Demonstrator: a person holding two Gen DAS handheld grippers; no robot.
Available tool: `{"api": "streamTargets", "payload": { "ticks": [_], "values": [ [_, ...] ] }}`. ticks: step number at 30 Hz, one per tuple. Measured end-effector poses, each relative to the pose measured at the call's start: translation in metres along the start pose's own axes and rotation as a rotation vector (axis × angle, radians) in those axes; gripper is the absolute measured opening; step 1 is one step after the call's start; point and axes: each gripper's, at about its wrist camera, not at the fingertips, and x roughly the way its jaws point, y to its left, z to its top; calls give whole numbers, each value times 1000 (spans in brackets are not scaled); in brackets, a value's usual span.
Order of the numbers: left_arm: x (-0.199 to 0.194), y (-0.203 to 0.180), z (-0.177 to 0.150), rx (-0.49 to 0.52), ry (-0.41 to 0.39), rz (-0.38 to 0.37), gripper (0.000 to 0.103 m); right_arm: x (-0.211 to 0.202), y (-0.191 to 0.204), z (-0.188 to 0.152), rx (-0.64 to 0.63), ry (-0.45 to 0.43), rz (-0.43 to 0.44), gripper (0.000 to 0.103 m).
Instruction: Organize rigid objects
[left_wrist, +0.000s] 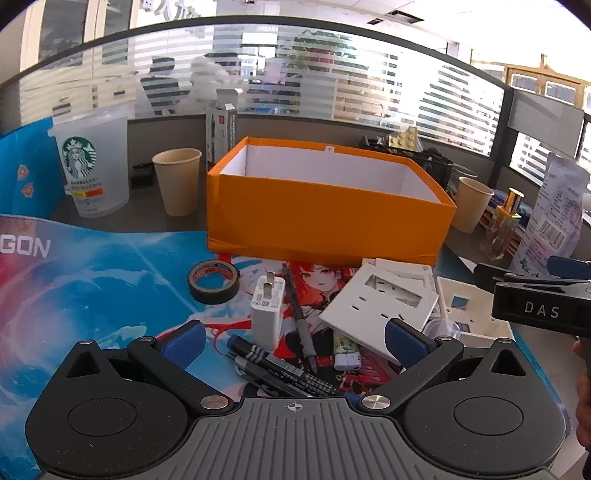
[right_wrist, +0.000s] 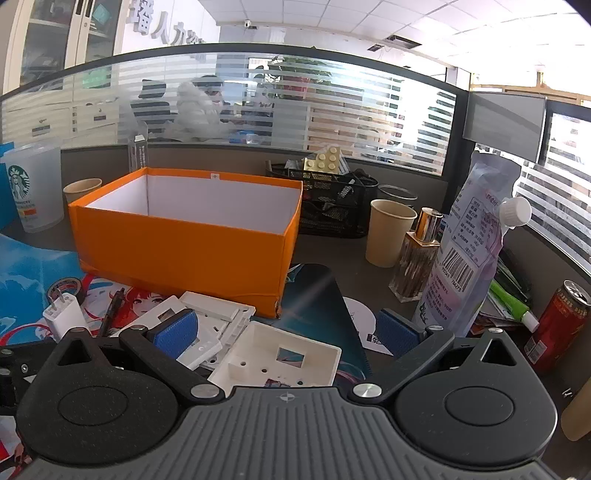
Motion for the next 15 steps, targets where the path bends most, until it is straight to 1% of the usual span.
{"api": "streamTargets", "payload": {
  "ticks": [9, 15],
  "values": [
    [3, 0, -1, 1, 5, 20, 103, 4, 0, 0, -7, 10, -3, 103],
    [4, 6, 0, -20, 8, 35, 103, 6, -1, 0, -6, 10, -2, 103]
  ]
}}
